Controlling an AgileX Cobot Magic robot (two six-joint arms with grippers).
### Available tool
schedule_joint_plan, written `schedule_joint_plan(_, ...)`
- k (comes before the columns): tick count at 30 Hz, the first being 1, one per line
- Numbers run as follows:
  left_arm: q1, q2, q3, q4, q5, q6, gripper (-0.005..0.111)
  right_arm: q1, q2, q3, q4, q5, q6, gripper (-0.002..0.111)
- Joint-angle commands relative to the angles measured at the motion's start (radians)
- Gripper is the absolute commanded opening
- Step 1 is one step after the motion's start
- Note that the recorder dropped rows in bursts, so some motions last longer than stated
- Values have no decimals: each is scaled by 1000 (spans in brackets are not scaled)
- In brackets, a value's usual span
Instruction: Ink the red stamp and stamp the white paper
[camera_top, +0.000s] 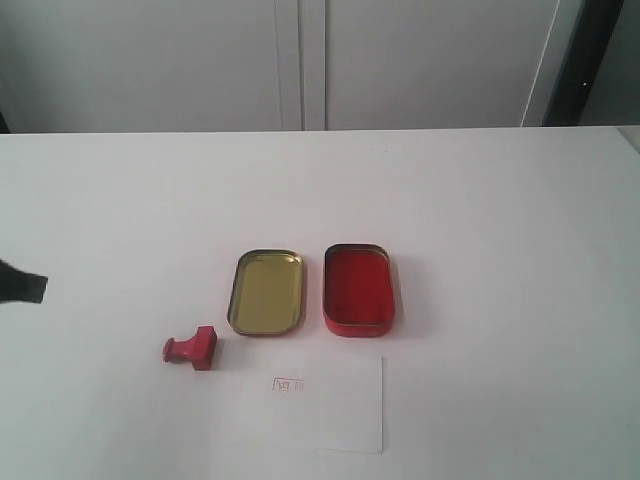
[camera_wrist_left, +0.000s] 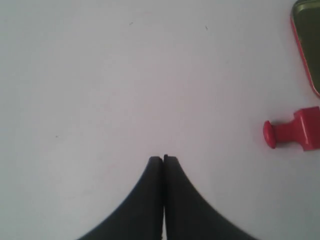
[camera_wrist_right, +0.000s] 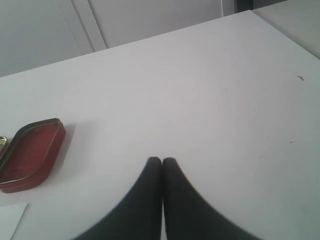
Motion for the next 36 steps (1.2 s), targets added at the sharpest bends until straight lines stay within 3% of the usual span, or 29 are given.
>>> schedule_joint_plan(1,26,-195,128,-13,11,-9,0,4,-5,1,-7,-11,0,0)
schedule_joint_plan(12,244,-596,357,-20,11,-9,0,4,-5,1,-7,-11,0,0)
schedule_joint_plan(16,303,-853,478,-30,9,-9,0,4,-5,1,-7,-11,0,0)
schedule_joint_plan(22,309,-1130,621,-27,7,-5,0,4,-5,1,-7,-11,0,0)
schedule_joint_plan(36,309,-1134,647,-28,7,-5,0,4,-5,1,-7,-11,0,0)
